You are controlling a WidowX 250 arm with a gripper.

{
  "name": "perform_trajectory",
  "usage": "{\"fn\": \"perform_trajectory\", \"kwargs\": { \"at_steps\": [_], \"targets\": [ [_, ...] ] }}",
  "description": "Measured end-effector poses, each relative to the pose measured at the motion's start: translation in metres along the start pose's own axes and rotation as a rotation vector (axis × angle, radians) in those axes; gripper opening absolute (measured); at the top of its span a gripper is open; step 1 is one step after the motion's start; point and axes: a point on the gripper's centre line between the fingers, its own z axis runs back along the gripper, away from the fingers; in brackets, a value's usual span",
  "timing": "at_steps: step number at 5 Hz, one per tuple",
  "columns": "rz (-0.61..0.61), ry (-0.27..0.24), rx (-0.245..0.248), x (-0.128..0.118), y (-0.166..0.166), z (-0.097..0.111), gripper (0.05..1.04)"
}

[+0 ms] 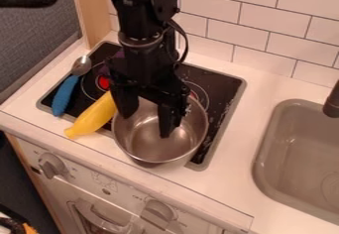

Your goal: Move the cloth to the top right of the burner

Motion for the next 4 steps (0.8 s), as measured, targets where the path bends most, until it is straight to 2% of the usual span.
{"fn": "perform_trajectory", "kwargs": {
  "at_steps": [1,3,4],
  "targets": [
    [0.0,0.018,-0.005,-0.001,-0.001,-0.004,1.001],
    [0.08,-0.068,-0.046,0.048,0.038,0.021,1.001],
    [0.105,-0.1,-0.044,0.086,0.068,0.031,1.001]
  ]
}}
